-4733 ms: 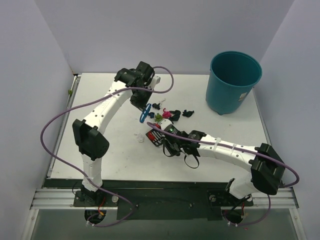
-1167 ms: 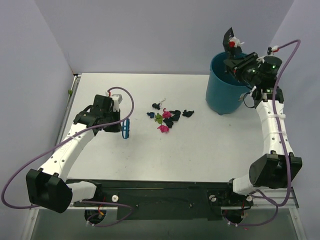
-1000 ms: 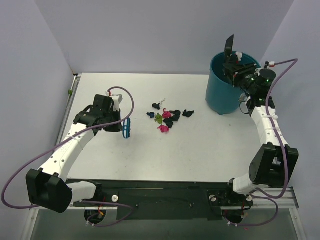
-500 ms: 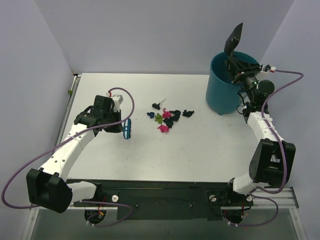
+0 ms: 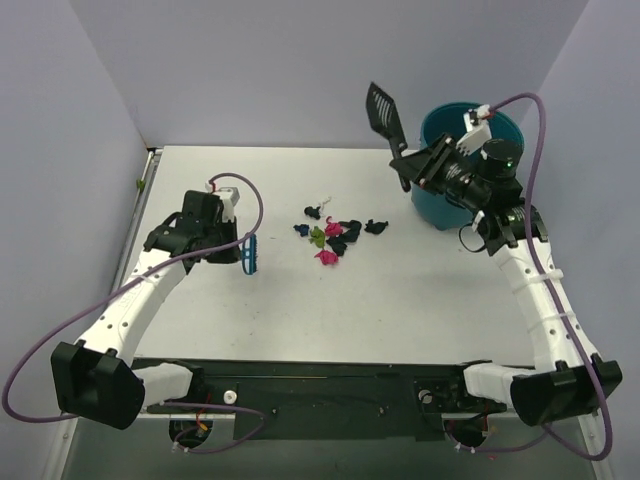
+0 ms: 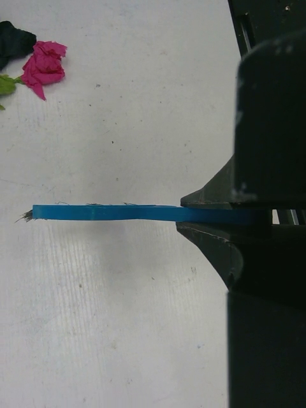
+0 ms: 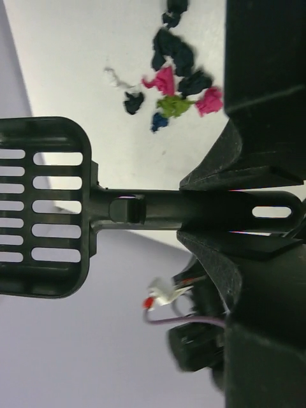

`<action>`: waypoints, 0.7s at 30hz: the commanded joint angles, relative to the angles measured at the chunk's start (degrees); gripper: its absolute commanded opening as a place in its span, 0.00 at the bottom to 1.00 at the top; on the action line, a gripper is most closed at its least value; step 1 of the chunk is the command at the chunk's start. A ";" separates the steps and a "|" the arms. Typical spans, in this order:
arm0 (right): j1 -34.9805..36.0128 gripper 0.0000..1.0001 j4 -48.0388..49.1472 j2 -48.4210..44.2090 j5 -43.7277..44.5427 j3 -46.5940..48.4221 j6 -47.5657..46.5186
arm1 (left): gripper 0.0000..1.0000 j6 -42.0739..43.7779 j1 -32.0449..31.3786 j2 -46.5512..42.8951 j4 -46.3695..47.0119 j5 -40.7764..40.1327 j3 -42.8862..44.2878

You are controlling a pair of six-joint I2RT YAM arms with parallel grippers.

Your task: Sweep away the paper scraps from the table

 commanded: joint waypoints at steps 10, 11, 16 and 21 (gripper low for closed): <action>23.00 0.00 -24.40 -6.04 26.21 -7.35 -32.02 | 0.00 -15.10 2.56 -4.71 -0.90 -18.81 2.46; 23.27 0.00 -24.05 -6.13 26.49 -8.24 -31.50 | 0.00 -15.39 2.99 -5.15 -1.10 -20.32 2.73; 24.15 0.00 -15.80 -7.97 29.81 -17.63 -28.77 | 0.00 -13.72 3.00 -6.47 6.43 -4.48 0.46; 24.24 0.00 -12.09 -11.92 44.04 -24.06 -24.91 | 0.00 -21.96 1.60 -2.87 16.02 12.87 -0.78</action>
